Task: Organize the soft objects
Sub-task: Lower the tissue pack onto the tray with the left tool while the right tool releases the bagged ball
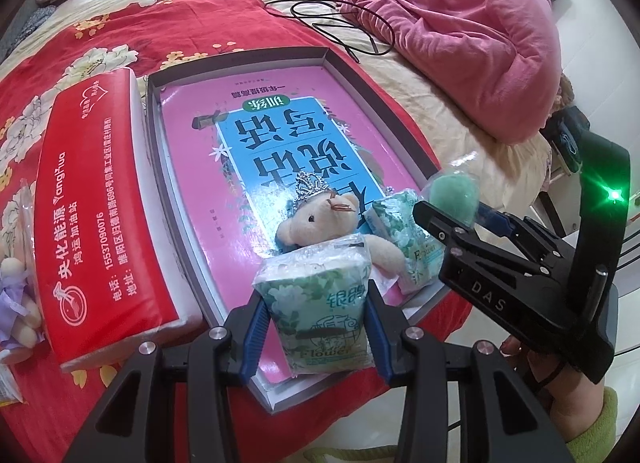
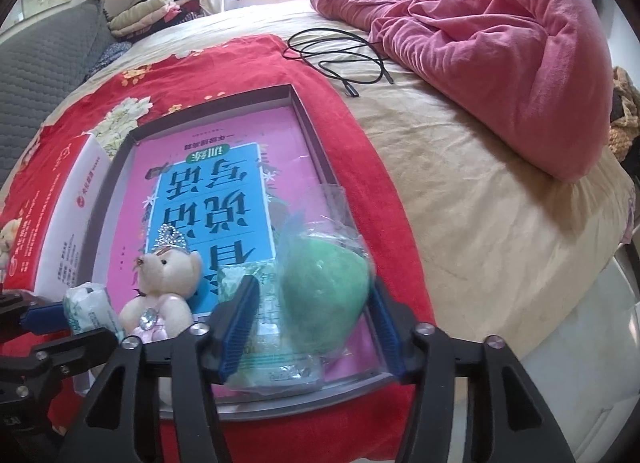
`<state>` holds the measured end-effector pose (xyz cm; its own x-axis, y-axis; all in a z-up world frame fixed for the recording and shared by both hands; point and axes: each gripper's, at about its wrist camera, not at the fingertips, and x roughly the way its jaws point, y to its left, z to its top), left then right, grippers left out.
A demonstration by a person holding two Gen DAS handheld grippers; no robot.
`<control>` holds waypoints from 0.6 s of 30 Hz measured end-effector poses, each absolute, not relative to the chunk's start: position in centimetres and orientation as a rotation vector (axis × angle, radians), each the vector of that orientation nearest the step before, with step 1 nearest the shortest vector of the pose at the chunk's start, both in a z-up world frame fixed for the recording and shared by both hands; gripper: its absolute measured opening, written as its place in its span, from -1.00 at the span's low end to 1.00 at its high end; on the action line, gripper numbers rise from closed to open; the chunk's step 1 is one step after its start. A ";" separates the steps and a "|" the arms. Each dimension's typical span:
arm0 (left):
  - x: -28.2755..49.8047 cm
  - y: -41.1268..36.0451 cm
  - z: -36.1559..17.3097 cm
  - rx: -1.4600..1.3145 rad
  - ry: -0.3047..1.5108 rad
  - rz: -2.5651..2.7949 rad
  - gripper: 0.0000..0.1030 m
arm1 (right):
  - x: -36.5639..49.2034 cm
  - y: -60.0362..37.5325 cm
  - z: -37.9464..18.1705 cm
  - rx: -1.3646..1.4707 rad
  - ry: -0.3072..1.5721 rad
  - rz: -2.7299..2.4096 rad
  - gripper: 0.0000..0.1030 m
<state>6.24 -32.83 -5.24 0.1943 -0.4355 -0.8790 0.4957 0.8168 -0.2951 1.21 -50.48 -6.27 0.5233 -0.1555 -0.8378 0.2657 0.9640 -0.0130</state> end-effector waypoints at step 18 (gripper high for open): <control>6.4 -33.6 -5.3 0.087 1.212 -0.652 0.01 | -0.1 -51.5 -4.9 0.103 0.975 -0.305 0.37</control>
